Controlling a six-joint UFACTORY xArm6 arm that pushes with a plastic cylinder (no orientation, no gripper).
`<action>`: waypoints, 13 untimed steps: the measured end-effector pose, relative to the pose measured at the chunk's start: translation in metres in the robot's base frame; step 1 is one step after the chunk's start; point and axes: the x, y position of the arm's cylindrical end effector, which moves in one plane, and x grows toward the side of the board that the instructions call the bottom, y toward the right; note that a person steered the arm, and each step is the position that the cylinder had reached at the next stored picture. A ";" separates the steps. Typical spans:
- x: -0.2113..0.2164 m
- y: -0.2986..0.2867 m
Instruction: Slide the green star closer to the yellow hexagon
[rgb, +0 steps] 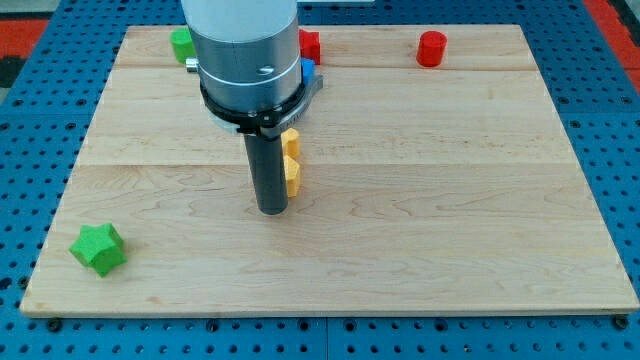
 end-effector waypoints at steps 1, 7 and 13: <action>0.063 0.000; 0.056 -0.081; 0.033 -0.050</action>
